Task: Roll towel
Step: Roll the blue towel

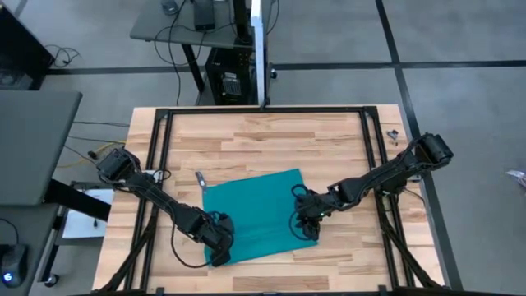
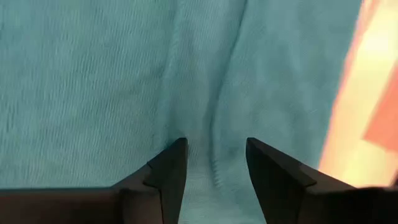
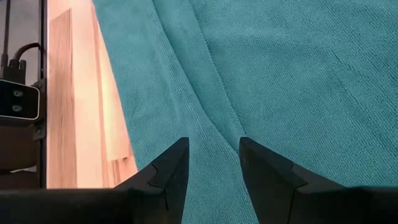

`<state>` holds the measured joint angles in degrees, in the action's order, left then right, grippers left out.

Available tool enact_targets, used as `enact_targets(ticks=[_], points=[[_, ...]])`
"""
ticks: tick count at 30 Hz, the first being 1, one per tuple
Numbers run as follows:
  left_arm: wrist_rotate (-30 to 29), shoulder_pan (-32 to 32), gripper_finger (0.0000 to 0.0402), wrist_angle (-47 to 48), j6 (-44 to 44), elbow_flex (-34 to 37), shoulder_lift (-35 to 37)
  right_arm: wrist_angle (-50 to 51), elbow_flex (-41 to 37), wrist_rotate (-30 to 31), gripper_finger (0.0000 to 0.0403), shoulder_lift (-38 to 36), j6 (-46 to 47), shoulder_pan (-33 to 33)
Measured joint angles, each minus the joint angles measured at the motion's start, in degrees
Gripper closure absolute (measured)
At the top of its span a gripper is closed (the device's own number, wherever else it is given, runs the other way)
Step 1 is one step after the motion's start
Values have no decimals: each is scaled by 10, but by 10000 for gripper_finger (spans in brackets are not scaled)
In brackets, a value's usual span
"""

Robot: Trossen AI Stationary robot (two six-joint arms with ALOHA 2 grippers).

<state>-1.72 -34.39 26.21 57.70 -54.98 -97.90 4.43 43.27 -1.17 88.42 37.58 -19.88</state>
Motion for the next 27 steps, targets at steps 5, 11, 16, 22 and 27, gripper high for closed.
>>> enact_targets(ticks=[5, 11, 16, 22, 27], points=[[9, -3, 253, -5, -1, -1, -6, 1, 0, 0, 269, 0, -2, 0], [11, -3, 280, 0, -4, -1, -4, 3, 0, 0, 269, 0, -2, 0], [17, -3, 361, 2, 2, 0, -4, 5, 0, 0, 269, 0, -1, 0], [35, -3, 393, 1, 0, 0, -4, 13, 0, 0, 269, 0, -1, 0], [42, -3, 399, 43, 0, -11, 17, 14, 0, 0, 269, 0, -1, 0]])
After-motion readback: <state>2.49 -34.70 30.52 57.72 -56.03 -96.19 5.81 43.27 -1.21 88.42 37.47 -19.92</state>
